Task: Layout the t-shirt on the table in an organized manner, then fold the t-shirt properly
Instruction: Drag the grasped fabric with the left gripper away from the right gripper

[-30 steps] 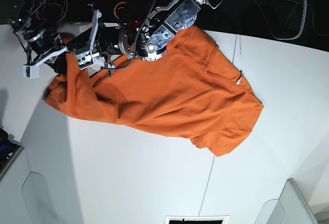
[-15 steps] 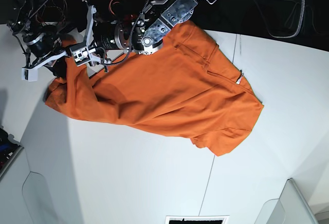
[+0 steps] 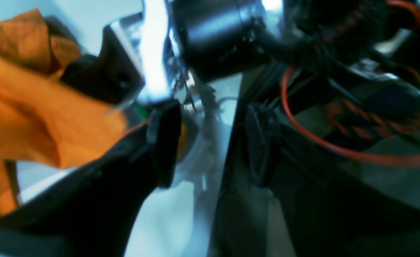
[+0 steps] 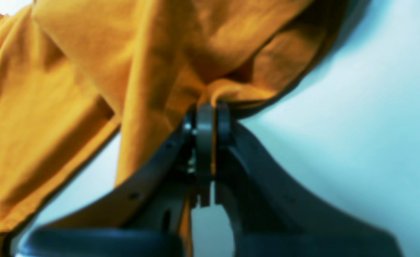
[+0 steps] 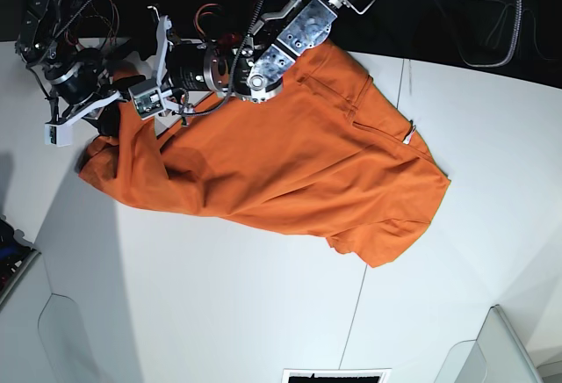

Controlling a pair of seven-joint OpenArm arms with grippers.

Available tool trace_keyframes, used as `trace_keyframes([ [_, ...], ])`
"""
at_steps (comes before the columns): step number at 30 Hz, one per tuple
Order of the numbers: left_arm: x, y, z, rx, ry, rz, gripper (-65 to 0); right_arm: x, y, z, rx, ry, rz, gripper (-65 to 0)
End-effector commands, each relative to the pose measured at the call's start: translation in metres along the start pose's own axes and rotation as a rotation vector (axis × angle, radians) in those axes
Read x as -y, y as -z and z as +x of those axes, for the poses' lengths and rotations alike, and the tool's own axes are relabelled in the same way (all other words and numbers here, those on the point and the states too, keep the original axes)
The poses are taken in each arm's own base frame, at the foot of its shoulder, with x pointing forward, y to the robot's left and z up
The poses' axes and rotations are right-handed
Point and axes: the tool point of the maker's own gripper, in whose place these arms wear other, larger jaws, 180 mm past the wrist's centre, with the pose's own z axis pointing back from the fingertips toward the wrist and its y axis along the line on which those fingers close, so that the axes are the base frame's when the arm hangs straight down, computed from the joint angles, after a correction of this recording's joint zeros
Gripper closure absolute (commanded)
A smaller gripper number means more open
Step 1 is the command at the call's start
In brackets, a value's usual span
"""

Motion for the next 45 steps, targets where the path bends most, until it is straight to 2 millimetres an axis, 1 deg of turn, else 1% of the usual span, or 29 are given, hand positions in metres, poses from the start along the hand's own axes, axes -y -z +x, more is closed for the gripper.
trace_keyframes([
  [1,-0.058,-0.021,-0.005,-0.037,0.012,0.168,-34.8,0.007,-0.009,0.014,0.038,-0.037,-0.001,0.0],
  [3,-0.066,-0.033,-0.004,-0.02,-0.02,0.157,-34.8,0.01,-0.01,0.014,0.031,-0.048,-0.01,0.0],
  [5,-0.075,-0.041,0.003,0.012,-0.058,0.169,-34.8,0.011,-0.01,0.014,0.028,-0.053,-0.013,0.0],
  [8,-0.079,-0.044,0.006,0.028,-0.075,0.17,-34.8,0.009,-0.009,0.016,0.035,-0.048,-0.007,0.0],
  [10,-0.077,-0.043,0.004,0.022,-0.077,0.165,-34.8,0.007,-0.009,0.016,0.041,-0.038,0.001,0.0],
  [14,-0.068,-0.041,-0.009,-0.008,-0.091,0.15,-34.8,0.008,-0.01,0.009,0.018,-0.034,-0.001,0.0],
  [19,-0.07,-0.044,-0.011,-0.015,-0.083,0.15,-34.8,0.008,-0.009,0.014,0.026,-0.043,-0.002,0.0],
  [22,-0.058,-0.041,-0.01,-0.01,-0.087,0.091,-34.8,0.008,-0.009,0.014,0.026,-0.042,-0.001,0.0],
  [24,-0.053,-0.039,-0.01,-0.013,-0.086,0.077,-34.8,0.007,-0.009,0.015,0.027,-0.041,-0.001,0.0],
  [26,-0.052,-0.038,-0.011,-0.022,-0.068,0.077,-34.8,0.007,-0.009,0.015,0.028,-0.04,0.001,0.0],
  [28,-0.056,-0.038,-0.014,-0.04,-0.034,0.095,-34.6,0.007,-0.009,0.015,0.028,-0.04,0.0,0.0],
  [29,-0.058,-0.039,-0.015,-0.05,-0.015,0.104,-33.7,0.007,-0.009,0.015,0.028,-0.04,0.0,0.0],
  [30,-0.059,-0.039,-0.017,-0.061,0.002,0.114,-30.0,0.007,-0.009,0.015,0.028,-0.04,0.0,0.0],
  [31,-0.061,-0.039,-0.019,-0.07,0.012,0.124,-23.7,0.007,-0.009,0.015,0.028,-0.04,0.0,0.0],
  [33,-0.063,-0.04,-0.02,-0.079,0.02,0.131,-7.9,0.007,-0.009,0.015,0.028,-0.041,0.0,0.0],
  [34,-0.064,-0.041,-0.022,-0.087,0.022,0.133,-1.9,0.008,-0.009,0.015,0.029,-0.044,-0.003,0.0],
  [35,-0.064,-0.042,-0.025,-0.098,0.025,0.132,0.0,0.01,-0.009,0.016,0.033,-0.054,-0.01,0.0],
  [37,-0.064,-0.048,-0.034,-0.134,0.056,0.099,0.0,0.016,-0.01,0.02,0.041,-0.089,-0.039,0.0],
  [39,-0.064,-0.059,-0.047,-0.17,0.091,0.061,0.0,0.025,-0.013,0.024,0.039,-0.131,-0.069,0.0],
  [42,-0.081,-0.084,-0.067,-0.222,0.095,0.079,0.0,0.04,-0.02,0.032,0.025,-0.188,-0.107,0.0],
  [45,-0.102,-0.11,-0.081,-0.264,0.105,0.111,0.0,0.055,-0.028,0.048,0.026,-0.249,-0.141,0.0],
])
